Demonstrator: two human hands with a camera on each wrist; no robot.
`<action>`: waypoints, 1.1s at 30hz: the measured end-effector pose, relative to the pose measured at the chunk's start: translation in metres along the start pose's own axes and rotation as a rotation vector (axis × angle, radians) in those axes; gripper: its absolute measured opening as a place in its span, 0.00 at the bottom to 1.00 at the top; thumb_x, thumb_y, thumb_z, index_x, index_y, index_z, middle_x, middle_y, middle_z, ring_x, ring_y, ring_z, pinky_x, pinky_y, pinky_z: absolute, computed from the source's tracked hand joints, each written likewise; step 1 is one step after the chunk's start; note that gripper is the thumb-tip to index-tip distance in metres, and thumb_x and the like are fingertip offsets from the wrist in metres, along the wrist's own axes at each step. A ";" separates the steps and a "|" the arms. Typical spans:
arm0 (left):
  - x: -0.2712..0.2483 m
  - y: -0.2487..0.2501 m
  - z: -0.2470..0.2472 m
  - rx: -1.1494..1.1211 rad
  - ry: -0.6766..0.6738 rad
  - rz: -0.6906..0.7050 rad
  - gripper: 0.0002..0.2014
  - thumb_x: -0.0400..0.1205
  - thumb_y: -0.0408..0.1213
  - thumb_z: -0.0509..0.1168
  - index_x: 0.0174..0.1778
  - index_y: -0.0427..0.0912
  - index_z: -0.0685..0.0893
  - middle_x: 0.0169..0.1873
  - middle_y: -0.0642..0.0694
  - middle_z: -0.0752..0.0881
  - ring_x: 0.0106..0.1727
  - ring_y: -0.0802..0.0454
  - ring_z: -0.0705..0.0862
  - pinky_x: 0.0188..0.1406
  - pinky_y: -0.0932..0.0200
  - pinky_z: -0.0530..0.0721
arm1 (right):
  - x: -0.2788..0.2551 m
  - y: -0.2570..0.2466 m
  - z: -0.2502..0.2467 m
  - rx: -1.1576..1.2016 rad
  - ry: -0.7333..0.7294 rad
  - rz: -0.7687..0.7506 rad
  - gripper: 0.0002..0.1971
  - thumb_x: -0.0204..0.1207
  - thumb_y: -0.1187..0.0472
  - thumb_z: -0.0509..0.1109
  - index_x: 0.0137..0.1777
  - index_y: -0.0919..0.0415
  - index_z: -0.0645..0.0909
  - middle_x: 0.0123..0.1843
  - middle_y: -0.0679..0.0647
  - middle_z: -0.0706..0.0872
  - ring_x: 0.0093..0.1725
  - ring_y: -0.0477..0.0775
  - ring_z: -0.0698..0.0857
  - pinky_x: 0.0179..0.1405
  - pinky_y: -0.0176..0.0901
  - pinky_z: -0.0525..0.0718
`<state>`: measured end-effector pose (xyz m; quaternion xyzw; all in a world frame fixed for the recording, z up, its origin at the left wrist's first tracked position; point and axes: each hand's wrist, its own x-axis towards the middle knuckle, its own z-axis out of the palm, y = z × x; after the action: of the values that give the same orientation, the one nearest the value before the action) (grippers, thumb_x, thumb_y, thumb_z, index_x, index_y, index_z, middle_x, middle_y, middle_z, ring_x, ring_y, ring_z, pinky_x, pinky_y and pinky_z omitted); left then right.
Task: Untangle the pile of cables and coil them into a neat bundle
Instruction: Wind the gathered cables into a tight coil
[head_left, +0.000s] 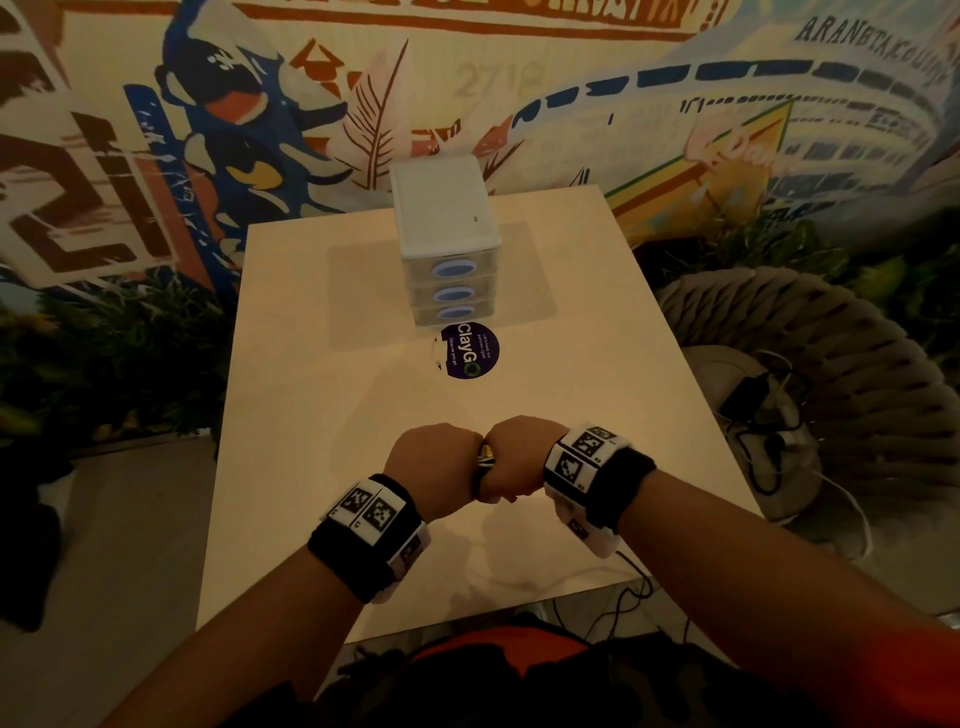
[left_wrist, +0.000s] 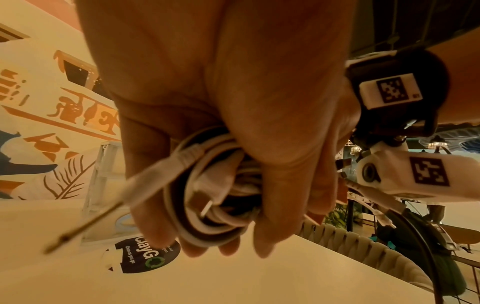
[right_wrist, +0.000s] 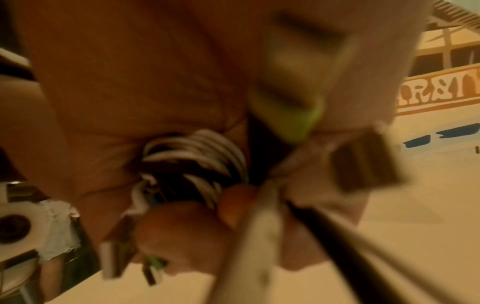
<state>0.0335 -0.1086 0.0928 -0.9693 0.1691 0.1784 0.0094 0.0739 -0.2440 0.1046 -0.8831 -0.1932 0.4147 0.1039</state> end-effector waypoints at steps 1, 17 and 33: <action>-0.001 -0.001 0.000 -0.008 0.018 0.002 0.20 0.79 0.61 0.69 0.55 0.49 0.87 0.44 0.49 0.90 0.45 0.46 0.88 0.36 0.58 0.76 | 0.000 0.001 0.000 0.006 0.001 0.001 0.12 0.70 0.51 0.75 0.26 0.52 0.84 0.23 0.47 0.83 0.27 0.48 0.81 0.33 0.38 0.79; -0.012 -0.037 0.024 -1.069 0.089 -0.117 0.42 0.64 0.78 0.69 0.74 0.74 0.66 0.61 0.59 0.87 0.54 0.63 0.88 0.59 0.53 0.88 | -0.016 0.038 -0.029 0.723 0.168 -0.112 0.13 0.59 0.54 0.76 0.40 0.62 0.85 0.32 0.57 0.83 0.27 0.53 0.74 0.26 0.41 0.72; -0.013 -0.009 -0.026 -1.719 0.377 0.238 0.10 0.81 0.30 0.72 0.57 0.35 0.87 0.61 0.39 0.91 0.68 0.41 0.87 0.63 0.47 0.87 | -0.028 0.002 -0.019 0.859 -0.065 -0.435 0.05 0.75 0.61 0.80 0.45 0.52 0.86 0.39 0.57 0.87 0.38 0.61 0.82 0.36 0.49 0.84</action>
<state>0.0335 -0.0975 0.1210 -0.6304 0.0752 0.0810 -0.7684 0.0730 -0.2588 0.1358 -0.6861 -0.1879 0.4528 0.5375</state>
